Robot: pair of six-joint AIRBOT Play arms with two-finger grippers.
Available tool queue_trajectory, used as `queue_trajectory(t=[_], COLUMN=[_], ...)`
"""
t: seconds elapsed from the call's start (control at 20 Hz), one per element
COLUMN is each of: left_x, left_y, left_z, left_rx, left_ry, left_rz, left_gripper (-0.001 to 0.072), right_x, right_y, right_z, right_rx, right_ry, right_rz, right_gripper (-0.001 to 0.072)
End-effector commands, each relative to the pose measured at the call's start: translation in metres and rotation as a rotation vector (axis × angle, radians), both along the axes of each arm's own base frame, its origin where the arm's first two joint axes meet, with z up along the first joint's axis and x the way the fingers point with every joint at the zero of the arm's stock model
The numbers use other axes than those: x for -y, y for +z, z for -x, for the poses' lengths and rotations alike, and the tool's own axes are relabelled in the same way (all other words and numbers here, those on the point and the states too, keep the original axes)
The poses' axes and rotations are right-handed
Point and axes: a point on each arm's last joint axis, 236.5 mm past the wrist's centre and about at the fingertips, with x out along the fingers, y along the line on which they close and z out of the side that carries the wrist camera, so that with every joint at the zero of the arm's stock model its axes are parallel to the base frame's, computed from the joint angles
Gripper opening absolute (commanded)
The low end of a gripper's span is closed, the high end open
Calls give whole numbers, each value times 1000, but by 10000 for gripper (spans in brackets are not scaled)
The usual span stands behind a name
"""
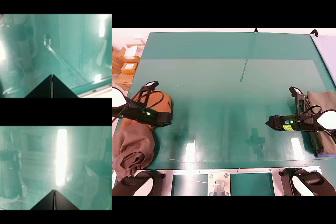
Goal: Fold the shirts.
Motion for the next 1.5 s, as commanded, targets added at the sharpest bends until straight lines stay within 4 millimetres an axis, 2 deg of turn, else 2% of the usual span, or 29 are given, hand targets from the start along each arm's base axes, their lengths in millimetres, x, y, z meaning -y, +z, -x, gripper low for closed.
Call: queue_trajectory(t=[0.0, 0.25, 0.5, 0.55, 0.6, 0.65, 0.8, 0.85, 0.9, 1.0, 1.1, 1.2, 1.3, 1.45], left_x=[0, 0, 11, 4, -13, -40, -125, -145, -160, -186, -215, -233, -237, -225], left_y=[1, 1, 11, 14, 18, 24, 49, 48, 38, -3, -45, -77, -99, -118], left_z=[-5, -7, -26, -34, -46, -62, -96, -100, -103, -103, -95, -89, -93, -103], left_rx=[25, 33, 102, 145, 194, 256, 398, 397, 356, 224, 88, 5, -14, 1], left_ry=[-4, 0, 46, 29, 39, 82, 62, 44, 19, 36, 74, 97, 73, 87], left_rz=[1, 2, 63, 27, -48, -158, -547, -647, -716, -735, -732, -719, -703, -640], left_gripper=[25, 24, 24, 123, 516, 720, 720, 720, 720, 720, 720, 720, 720, 704], right_x=[0, 0, 0, 0, 0, 0, 0, 0, 0, 0, 0, 0, 0, 0], right_y=[0, 0, 0, 0, 0, 0, 0, 0, 0, 0, 1, 1, 1, 1], right_z=[0, 0, 0, 0, 0, 0, 0, 0, 0, -1, -4, -4, -4, -4], right_rx=[0, 0, 0, 0, 0, 0, 0, 0, 1, 3, 16, 18, 17, 17], right_ry=[0, 0, 0, 0, 0, 0, 0, 0, 0, -1, -7, -7, -7, -7], right_rz=[0, 0, 0, 0, 0, 0, -1, -1, -1, -1, -1, -1, -2, -1], right_gripper=[14, 14, 14, 14, 14, 14, 14, 14, 14, 42, 169, 170, 170, 170])
